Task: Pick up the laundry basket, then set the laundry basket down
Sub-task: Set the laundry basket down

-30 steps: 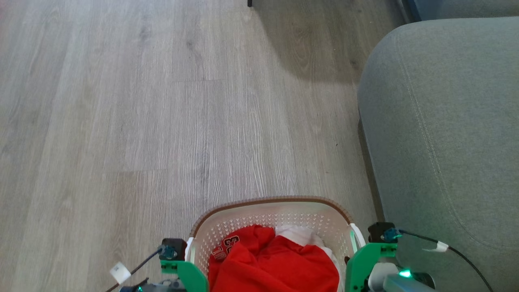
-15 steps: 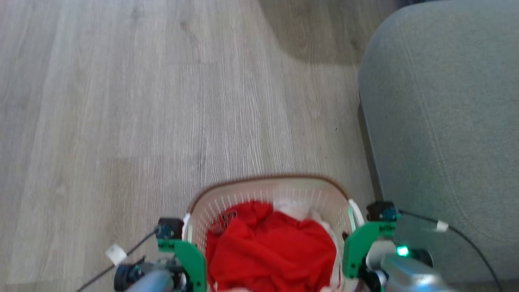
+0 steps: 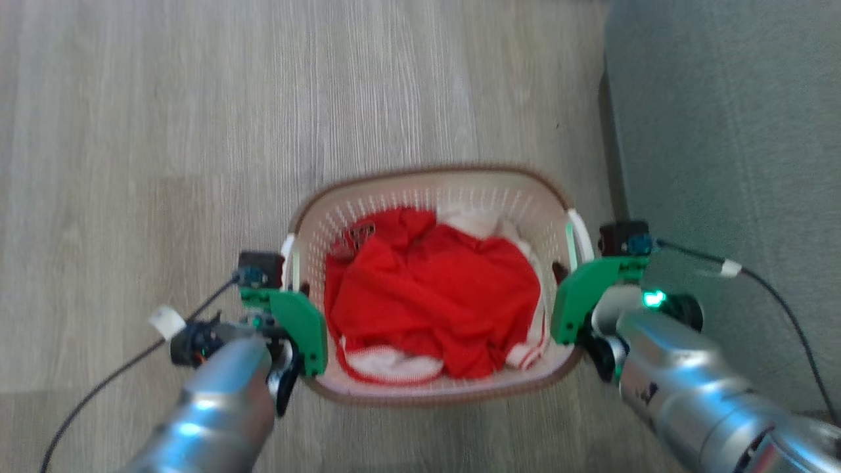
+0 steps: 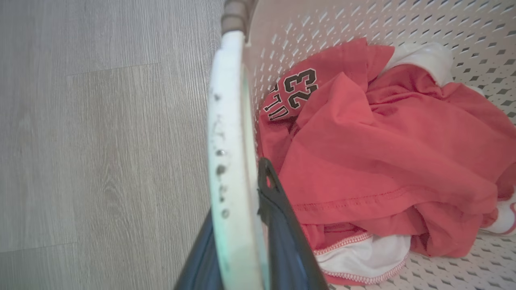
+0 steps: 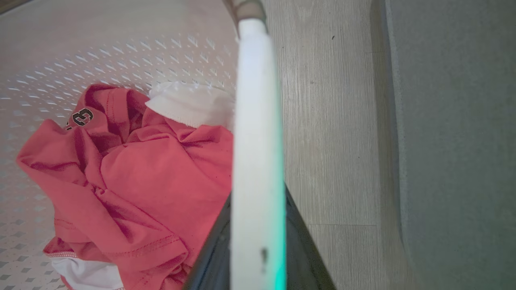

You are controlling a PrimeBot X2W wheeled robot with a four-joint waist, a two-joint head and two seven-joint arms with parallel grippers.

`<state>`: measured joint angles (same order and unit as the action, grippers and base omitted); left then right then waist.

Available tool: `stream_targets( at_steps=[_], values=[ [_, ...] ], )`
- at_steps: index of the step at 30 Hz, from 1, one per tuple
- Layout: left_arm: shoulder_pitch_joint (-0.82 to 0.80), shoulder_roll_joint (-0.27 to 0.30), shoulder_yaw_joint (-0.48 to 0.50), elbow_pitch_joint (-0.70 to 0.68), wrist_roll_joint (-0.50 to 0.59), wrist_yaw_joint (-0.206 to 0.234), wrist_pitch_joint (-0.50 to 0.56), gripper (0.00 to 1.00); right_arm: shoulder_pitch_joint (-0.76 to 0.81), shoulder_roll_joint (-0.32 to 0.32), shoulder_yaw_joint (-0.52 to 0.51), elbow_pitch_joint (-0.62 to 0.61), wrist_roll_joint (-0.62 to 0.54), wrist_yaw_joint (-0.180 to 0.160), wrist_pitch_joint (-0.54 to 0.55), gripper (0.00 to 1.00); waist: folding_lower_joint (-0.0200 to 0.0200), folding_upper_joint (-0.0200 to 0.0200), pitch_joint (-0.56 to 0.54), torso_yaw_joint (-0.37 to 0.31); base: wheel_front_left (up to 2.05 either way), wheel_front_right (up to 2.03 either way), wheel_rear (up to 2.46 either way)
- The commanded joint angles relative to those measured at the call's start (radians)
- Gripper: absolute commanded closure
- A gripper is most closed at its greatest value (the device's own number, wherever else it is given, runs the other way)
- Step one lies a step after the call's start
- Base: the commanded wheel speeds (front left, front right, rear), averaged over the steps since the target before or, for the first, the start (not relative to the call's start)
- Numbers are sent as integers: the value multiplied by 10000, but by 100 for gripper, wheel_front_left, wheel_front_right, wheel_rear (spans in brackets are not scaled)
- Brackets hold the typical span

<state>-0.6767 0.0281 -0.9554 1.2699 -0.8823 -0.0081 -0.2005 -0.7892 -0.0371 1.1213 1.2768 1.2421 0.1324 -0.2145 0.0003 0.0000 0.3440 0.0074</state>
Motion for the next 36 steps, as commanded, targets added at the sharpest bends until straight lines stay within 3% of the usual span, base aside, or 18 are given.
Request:
stream_targets(
  at_steps=[1, 10, 20, 36],
  values=[
    [-429, 444, 172, 72, 129, 36, -157, 100, -360, -131, 50, 31, -45, -17, -233, 100, -3, 0, 652, 74, 0, 0, 0],
    [-1825, 490, 276, 101, 200, 48, -419, 100, -1782, -131, -43, 132, -382, -17, -400, 100, -3, 0, 2450, 204, 0, 0, 0],
    [-3105, 457, 336, 101, 363, 93, -575, 100, -2760, -374, -921, 138, -1356, -17, -447, 100, -3, 0, 4077, 357, 0, 0, 0],
    [-3842, 388, 465, -107, 704, 167, -611, 100, -3151, -316, -2469, 139, -2958, -17, -465, 100, -3, 0, 5496, 460, 0, 0, 0]
  ],
)
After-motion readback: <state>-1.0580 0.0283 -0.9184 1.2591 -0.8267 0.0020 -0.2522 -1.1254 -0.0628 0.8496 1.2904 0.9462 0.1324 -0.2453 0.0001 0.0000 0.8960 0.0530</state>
